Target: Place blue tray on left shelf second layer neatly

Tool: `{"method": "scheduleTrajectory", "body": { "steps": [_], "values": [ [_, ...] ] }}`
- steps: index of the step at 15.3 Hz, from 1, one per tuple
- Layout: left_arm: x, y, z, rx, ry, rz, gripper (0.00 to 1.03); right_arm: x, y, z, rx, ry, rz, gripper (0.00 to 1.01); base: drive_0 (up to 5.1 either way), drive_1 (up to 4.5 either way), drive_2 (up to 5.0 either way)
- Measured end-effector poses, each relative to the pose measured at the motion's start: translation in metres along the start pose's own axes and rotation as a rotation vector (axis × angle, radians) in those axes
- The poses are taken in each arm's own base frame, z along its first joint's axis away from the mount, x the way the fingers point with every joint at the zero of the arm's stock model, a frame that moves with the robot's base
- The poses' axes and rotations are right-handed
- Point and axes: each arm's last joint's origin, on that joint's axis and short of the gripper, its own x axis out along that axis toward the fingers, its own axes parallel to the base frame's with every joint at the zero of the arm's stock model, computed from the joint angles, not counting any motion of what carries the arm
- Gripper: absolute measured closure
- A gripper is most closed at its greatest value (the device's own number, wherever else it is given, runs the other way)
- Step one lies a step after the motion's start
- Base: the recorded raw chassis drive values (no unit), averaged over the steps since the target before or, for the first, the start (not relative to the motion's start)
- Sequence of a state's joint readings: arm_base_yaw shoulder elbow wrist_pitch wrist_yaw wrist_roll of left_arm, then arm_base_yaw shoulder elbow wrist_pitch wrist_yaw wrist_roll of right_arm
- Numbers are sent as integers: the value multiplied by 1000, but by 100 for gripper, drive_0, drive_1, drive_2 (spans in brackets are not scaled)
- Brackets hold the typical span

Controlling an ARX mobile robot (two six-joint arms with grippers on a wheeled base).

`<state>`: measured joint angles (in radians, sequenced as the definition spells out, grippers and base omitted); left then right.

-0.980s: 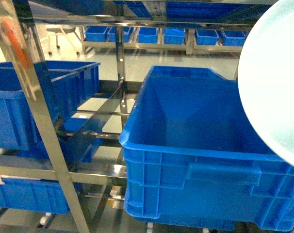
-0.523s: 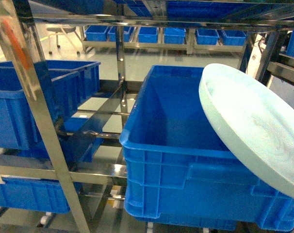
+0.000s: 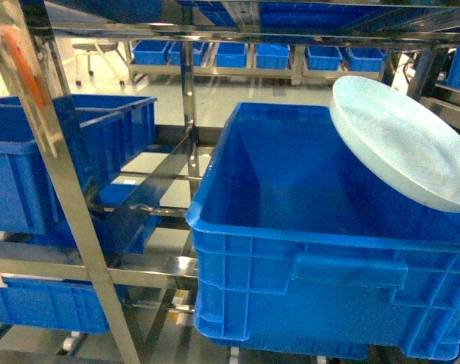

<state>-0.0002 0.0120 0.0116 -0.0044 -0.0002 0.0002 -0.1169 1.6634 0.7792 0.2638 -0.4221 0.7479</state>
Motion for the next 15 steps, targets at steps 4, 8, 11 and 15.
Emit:
{"method": "scheduleTrajectory", "body": {
  "steps": [4,8,11,15],
  "values": [
    [0,0,0,0,0,0,5,37,-5,11,30,-24,-66,99,0,0,0],
    [0,0,0,0,0,0,5,61,7,1,7,11,-122,99,0,0,0],
    [0,0,0,0,0,0,5,69,23,0,-31,-17,-58,91,0,0,0],
    [0,0,0,0,0,0,5,-20,55,-16,-41,11,99,38,0,0,0]
  ]
}}
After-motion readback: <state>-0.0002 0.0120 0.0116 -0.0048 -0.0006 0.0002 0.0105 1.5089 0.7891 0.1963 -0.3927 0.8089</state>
